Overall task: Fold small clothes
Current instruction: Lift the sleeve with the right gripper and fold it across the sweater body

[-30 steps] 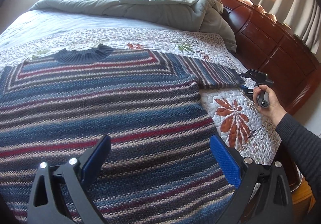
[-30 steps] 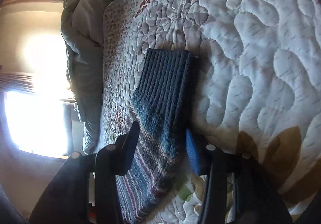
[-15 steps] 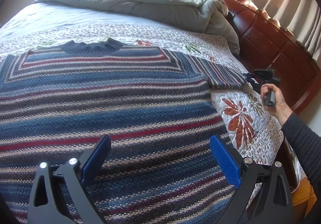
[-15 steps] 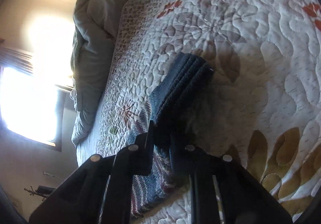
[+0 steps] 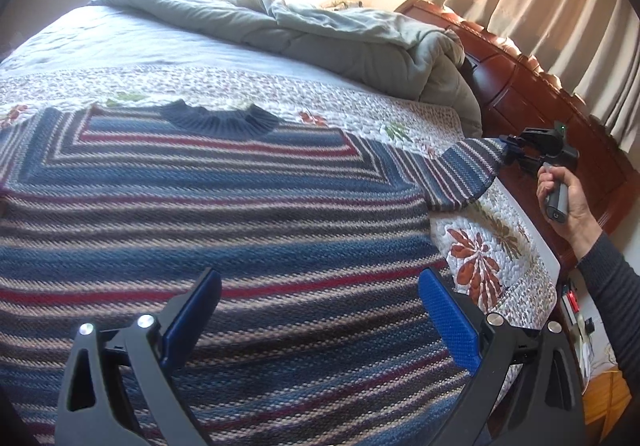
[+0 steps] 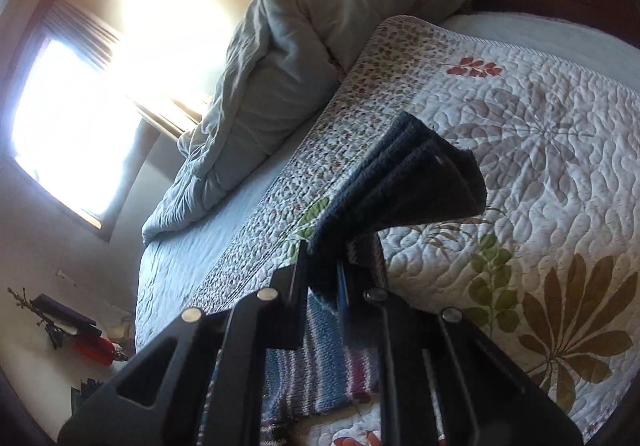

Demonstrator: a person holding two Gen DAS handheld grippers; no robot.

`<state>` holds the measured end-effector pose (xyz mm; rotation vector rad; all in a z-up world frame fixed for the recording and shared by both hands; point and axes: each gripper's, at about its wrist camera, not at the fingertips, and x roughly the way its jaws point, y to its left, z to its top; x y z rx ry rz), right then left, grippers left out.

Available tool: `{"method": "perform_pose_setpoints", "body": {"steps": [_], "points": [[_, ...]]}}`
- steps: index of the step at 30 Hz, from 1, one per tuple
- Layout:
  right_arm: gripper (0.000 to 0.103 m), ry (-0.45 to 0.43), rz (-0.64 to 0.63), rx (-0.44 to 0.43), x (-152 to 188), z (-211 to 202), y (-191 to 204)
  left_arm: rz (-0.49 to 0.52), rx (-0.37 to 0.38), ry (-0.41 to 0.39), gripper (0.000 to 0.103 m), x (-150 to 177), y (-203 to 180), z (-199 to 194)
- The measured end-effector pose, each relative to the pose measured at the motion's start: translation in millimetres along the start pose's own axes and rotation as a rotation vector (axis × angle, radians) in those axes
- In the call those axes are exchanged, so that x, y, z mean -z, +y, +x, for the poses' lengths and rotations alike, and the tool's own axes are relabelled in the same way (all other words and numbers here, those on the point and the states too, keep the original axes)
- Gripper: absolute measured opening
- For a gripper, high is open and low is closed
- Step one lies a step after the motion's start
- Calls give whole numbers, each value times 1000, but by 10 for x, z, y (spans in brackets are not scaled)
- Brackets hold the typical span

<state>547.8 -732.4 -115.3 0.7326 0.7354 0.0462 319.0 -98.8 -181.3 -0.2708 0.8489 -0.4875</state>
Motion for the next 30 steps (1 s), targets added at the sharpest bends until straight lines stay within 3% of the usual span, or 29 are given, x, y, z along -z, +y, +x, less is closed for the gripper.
{"method": "perform_pose_setpoints", "body": {"steps": [12, 19, 25, 30], "points": [[11, 11, -197, -25, 401, -45, 1240, -68, 5, -43, 99, -121, 471, -339], [11, 26, -328, -15, 755, 18, 1889, -89, -31, -63, 99, -126, 741, -474], [11, 48, -495, 26, 1249, 202, 2467, -125, -24, -69, 99, -118, 968, -554], [11, 71, -696, 118, 1858, 534, 2869, -151, -18, -67, 99, -112, 1098, -579]]}}
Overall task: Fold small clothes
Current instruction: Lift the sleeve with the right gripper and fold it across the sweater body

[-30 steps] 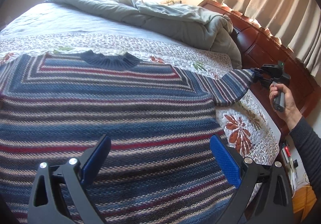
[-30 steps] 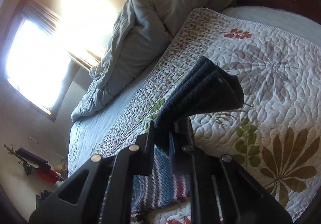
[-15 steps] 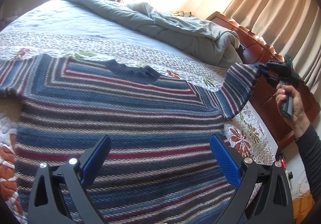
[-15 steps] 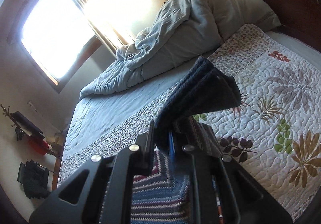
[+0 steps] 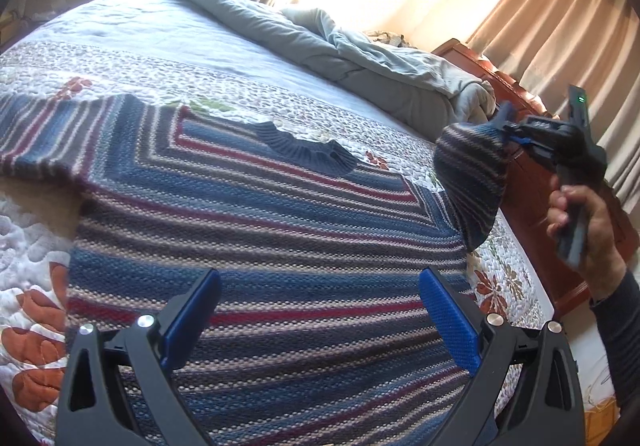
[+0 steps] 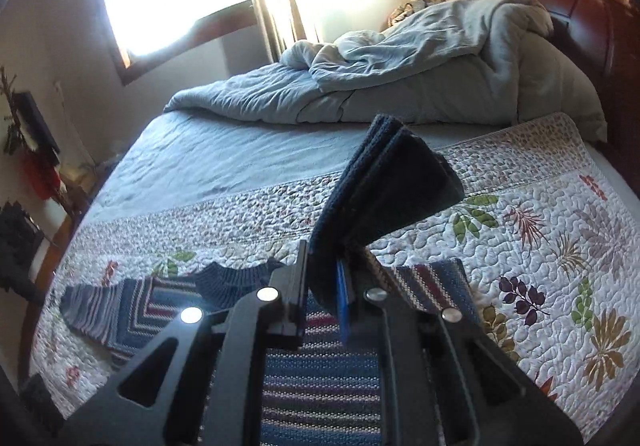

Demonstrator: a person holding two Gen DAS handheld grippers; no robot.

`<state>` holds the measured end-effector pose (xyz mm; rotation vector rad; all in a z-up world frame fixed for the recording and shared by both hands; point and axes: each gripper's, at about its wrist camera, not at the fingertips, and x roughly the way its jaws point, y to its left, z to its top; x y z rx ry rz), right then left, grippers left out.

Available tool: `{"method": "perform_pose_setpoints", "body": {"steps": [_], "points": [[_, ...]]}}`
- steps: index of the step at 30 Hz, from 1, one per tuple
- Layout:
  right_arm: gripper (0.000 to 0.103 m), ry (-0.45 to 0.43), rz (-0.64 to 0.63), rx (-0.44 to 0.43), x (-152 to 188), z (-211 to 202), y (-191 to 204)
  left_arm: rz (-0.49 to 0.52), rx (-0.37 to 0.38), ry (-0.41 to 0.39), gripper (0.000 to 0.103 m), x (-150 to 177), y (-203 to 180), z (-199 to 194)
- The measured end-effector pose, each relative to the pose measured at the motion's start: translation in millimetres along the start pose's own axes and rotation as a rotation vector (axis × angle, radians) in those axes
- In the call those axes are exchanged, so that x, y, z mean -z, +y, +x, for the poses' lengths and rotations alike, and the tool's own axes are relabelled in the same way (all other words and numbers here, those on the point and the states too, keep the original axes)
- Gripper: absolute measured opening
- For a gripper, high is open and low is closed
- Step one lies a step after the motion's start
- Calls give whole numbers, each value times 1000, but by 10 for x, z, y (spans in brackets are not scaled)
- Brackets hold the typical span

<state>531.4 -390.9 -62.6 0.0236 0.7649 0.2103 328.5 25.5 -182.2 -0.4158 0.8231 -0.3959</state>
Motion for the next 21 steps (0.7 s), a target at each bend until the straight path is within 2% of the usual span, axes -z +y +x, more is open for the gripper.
{"method": "perform_pose_setpoints", "body": {"steps": [6, 10, 14, 17, 18, 20, 21], "points": [[11, 105, -219, 95, 529, 631, 765, -23, -4, -3, 99, -19, 132, -29], [11, 154, -350, 135, 876, 964, 1156, -54, -8, 0, 99, -28, 248, -37], [11, 181, -425, 152, 1126, 1150, 1443, -70, -6, -5, 99, -53, 330, -47], [24, 223, -413, 126, 1248, 1245, 1539, -70, -10, 2, 99, -60, 345, -10], [37, 231, -389, 95, 1280, 1242, 1551, -71, -11, 5, 99, -57, 350, 6], [56, 238, -365, 29, 1338, 1179, 1612, -76, -13, 10, 99, -45, 362, 29], [59, 222, -346, -6, 1369, 1096, 1633, -82, -12, 11, 99, -39, 371, 38]]}}
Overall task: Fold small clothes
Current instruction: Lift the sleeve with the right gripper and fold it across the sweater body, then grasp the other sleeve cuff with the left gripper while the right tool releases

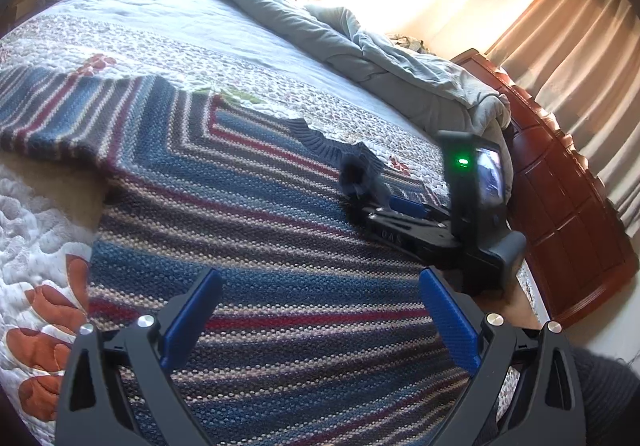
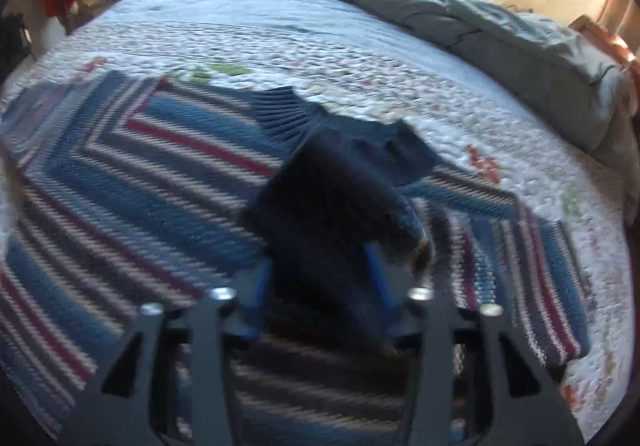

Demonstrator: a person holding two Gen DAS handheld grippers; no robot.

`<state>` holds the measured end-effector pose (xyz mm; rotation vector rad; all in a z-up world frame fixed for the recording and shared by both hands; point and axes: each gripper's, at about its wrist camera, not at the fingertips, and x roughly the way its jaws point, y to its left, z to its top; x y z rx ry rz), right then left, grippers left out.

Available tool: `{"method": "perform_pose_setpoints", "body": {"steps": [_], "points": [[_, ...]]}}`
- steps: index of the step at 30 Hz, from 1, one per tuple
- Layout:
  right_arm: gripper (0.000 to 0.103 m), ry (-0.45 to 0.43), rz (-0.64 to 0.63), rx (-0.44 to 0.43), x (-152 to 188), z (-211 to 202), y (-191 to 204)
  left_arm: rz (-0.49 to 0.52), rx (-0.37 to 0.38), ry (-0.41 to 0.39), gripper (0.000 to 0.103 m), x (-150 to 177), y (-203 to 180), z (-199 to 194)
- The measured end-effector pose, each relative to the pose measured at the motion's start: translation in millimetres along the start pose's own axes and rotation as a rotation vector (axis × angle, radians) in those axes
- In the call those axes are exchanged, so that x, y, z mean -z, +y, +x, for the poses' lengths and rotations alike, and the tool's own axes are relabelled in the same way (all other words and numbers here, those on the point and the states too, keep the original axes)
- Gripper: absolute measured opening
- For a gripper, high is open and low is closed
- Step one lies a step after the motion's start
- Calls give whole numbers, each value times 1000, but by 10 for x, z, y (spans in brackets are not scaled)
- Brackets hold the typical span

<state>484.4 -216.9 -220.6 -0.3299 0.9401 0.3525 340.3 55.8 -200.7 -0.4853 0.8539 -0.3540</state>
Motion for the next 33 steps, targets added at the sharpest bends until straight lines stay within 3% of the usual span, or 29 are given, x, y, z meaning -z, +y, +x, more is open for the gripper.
{"method": "perform_pose_setpoints", "body": {"steps": [1, 3, 7, 9, 13, 16, 20, 28, 29, 30, 31, 33], "points": [[60, -17, 27, -39, 24, -73, 0, -11, 3, 2, 99, 5, 15, 14], [66, -76, 199, -153, 149, -325, -181, -35, 15, 5, 99, 8, 46, 37], [70, -223, 633, -202, 672, -682, -747, -107, 64, 18, 99, -20, 56, 170], [71, -276, 759, -217, 922, -749, -920, -155, 109, 50, 99, -90, 3, 334], [71, -317, 756, -253, 985, -806, -1007, -231, 198, 155, 99, -347, -231, 944], [73, -340, 784, -258, 1057, -812, -1126, -341, 204, 233, 99, -438, -288, 1446], [75, -301, 850, -327, 1115, -669, -1292, -386, 145, 257, 99, -509, -329, 1832], [75, -307, 891, -405, 1130, -678, -1333, -395, 66, 266, 95, -624, -439, 2018], [75, -305, 895, -412, 1130, -670, -1334, -385, 54, 269, 91, -652, -467, 2025], [75, -303, 896, -421, 1122, -667, -1323, -372, 36, 274, 73, -672, -484, 2029], [75, -303, 894, -427, 1120, -678, -1318, -354, 14, 293, 42, -685, -513, 2062], [75, -309, 884, -425, 1105, -695, -1304, -353, 18, 320, 12, -689, -475, 2085]]}}
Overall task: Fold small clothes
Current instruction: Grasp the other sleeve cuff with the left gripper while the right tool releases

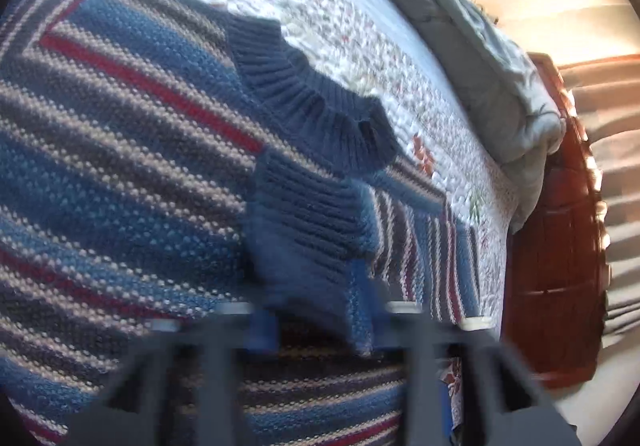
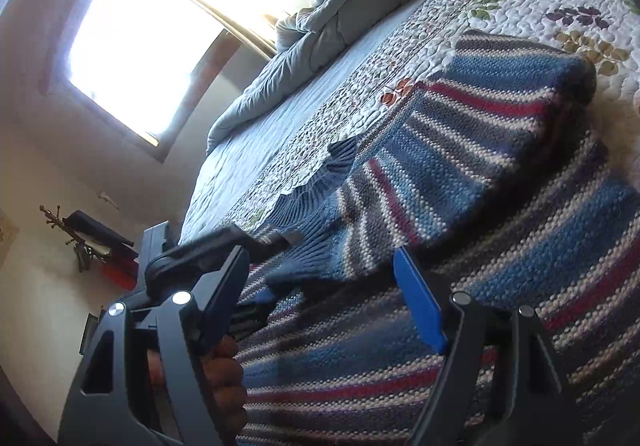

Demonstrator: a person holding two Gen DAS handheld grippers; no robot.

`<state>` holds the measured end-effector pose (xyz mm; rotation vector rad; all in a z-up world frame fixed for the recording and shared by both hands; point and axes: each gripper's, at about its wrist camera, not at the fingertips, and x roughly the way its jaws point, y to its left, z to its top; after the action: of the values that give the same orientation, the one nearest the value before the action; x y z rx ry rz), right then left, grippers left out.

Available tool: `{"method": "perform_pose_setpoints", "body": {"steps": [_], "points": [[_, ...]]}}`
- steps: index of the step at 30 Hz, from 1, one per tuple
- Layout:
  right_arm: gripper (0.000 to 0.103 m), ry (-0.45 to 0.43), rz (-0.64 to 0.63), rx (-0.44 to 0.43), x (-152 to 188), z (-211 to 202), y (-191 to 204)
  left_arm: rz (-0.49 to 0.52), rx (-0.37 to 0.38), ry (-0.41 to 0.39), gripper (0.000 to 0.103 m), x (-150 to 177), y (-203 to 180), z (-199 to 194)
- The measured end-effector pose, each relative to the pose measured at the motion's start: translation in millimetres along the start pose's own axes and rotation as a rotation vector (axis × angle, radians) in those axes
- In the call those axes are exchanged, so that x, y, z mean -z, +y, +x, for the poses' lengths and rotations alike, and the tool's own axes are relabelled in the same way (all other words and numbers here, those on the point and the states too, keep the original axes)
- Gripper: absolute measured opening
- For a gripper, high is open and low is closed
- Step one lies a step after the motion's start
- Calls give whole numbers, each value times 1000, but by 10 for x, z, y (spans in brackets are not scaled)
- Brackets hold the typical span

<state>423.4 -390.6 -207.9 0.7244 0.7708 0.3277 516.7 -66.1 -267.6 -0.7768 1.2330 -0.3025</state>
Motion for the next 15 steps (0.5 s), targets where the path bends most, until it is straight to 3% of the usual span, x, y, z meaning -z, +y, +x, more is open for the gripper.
{"method": "perform_pose_setpoints", "body": {"steps": [4, 11, 15], "points": [[75, 0, -14, 3, -11, 11, 14, 12, -1, -9, 8, -81, -47, -32], [75, 20, -27, -3, 19, 83, 38, 178, -15, -100, 8, -304, -403, -476], [75, 25, -37, -1, 35, 114, 65, 227, -38, -130, 8, -475, -406, -734]]}}
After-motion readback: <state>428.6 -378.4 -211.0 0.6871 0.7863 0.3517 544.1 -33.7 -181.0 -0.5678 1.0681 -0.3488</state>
